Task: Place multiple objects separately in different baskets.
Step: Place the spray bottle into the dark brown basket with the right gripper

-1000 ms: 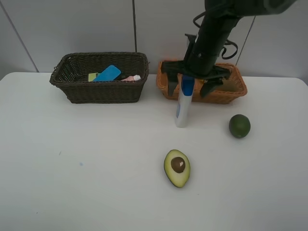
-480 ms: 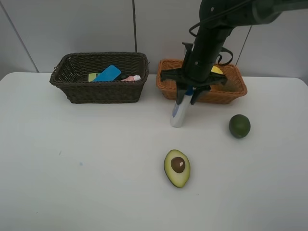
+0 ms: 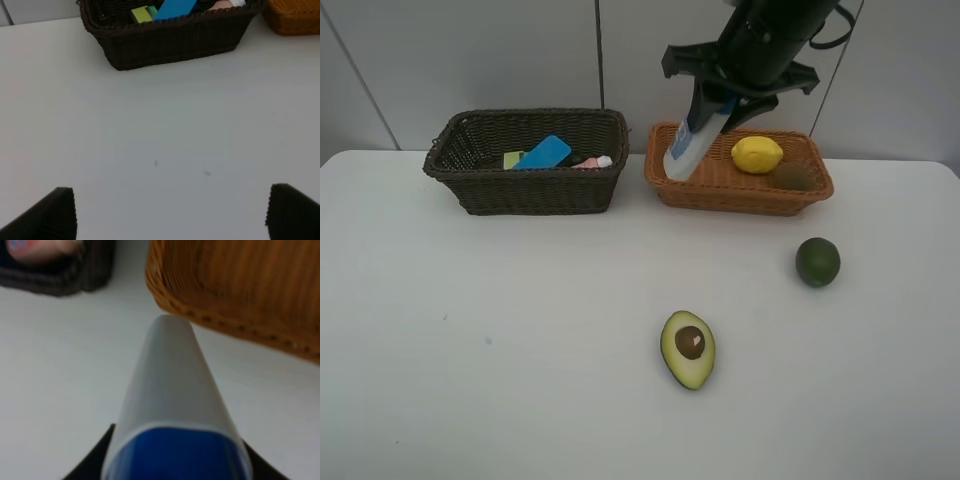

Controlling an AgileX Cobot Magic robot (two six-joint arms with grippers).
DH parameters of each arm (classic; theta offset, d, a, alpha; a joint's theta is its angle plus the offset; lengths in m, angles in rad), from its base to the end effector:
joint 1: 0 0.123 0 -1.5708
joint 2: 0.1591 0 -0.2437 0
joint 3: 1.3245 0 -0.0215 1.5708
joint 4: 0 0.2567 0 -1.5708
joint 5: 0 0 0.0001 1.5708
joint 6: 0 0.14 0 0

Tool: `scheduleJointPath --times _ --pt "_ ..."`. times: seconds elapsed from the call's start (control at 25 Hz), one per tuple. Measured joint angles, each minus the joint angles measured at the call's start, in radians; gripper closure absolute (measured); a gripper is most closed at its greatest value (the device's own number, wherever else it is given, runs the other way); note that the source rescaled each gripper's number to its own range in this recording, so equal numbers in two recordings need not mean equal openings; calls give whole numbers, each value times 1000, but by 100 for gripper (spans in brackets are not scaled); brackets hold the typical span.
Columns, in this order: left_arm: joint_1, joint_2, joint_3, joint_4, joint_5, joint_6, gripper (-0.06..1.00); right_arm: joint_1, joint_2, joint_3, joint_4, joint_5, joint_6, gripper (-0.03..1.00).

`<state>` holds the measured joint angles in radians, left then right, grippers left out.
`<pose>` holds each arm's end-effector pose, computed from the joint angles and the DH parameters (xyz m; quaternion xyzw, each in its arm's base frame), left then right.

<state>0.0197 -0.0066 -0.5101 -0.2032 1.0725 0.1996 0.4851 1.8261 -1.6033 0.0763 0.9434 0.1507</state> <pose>0.0821 -0.0232 0.2623 0.0815 0.8437 -0.0437 0.5289 0.3688 0.2042 0.2095 -0.1473 0.9581 0.1097 0.2200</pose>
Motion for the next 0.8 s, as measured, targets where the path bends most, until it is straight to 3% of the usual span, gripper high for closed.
scheduleJointPath --times 0.12,0.36,0.48,0.6,0.72,0.8 --pt "0 0 0 0 0 0 -6 0 -5 0 105 -169 -100 97" --pt "0 0 0 0 0 0 -6 58 96 0 336 -601 -357 97" --pt "0 0 0 0 0 0 -6 118 166 0 380 -841 -468 97" --pt "0 0 0 0 0 0 -6 164 252 0 389 -1054 -509 97" --pt "0 0 0 0 0 0 -6 175 330 0 398 -1159 -511 97" --pt "0 0 0 0 0 0 -6 174 367 1 404 -1174 -510 97"
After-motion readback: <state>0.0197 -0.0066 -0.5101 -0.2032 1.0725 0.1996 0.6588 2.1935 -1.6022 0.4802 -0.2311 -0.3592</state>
